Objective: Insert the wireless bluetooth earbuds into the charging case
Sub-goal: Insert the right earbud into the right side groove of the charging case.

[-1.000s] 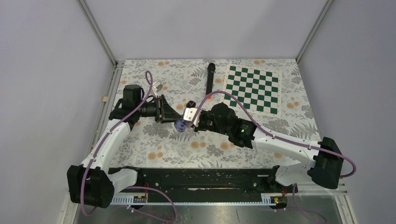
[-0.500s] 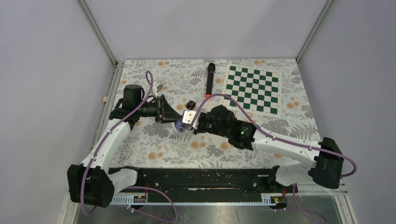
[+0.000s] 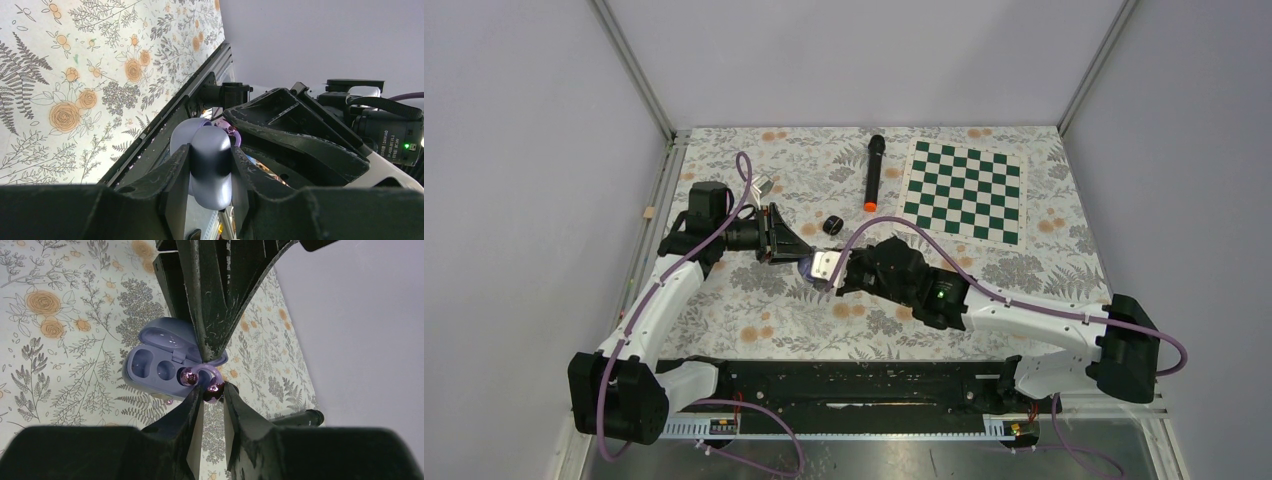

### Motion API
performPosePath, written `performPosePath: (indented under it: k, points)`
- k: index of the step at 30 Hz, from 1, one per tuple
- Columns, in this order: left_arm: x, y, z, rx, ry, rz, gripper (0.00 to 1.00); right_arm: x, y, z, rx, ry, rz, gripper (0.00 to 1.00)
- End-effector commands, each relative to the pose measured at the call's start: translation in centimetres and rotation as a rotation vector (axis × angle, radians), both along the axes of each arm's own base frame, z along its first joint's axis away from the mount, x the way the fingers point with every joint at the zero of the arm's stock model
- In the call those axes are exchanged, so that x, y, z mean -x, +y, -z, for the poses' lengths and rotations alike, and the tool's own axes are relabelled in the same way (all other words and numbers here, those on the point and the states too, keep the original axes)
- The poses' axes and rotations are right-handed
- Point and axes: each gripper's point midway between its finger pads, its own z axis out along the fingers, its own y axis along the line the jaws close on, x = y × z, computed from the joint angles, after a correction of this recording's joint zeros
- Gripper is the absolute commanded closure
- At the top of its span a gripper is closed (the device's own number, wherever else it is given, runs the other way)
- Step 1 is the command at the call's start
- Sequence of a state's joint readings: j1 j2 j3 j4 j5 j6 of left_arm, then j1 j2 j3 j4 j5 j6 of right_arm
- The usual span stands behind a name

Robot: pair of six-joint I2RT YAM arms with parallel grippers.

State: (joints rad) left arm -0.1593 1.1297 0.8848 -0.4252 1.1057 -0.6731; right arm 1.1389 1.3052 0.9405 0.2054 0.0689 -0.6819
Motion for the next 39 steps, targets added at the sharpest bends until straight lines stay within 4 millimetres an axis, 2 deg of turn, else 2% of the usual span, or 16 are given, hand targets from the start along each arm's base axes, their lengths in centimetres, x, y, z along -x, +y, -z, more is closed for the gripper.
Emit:
performPosePath:
  k: [1,11,16,21,23,28,33,39]
  points:
    - [-0.2,-0.4,-3.0,0.043,-0.111,0.038,1.0,0.9,-0.4,0.8,0.034,-0.023,-0.023,1.0]
    - [-0.1,-0.4,-3.1,0.046,-0.113,0.042,1.0,1.2,-0.3,0.7,0.045,-0.05,-0.038,1.0]
    - [0.0,-0.4,-3.1,0.047,-0.115,0.044,1.0,0.9,-0.4,0.4,0.05,-0.046,-0.012,0.84]
    - [0.0,-0.4,-3.1,0.048,-0.112,0.046,1.0,0.5,-0.8,-0.1,0.032,-0.045,0.025,0.74]
    - [-0.1,-0.4,-3.1,0.048,-0.111,0.046,1.0,0.4,-0.8,-0.4,0.015,-0.037,0.037,0.64]
    - [-0.1,-0.4,-3.2,0.048,-0.117,0.045,1.0,0.5,-0.7,-0.8,-0.002,-0.026,0.038,0.54]
    - [0.1,-0.4,-3.2,0.048,-0.115,0.045,1.0,0.6,-0.4,-1.3,-0.032,-0.003,0.039,0.51]
    - [-0.1,-0.4,-3.0,0.048,-0.111,0.046,1.0,1.3,-0.7,-3.0,-0.129,0.06,0.047,0.39]
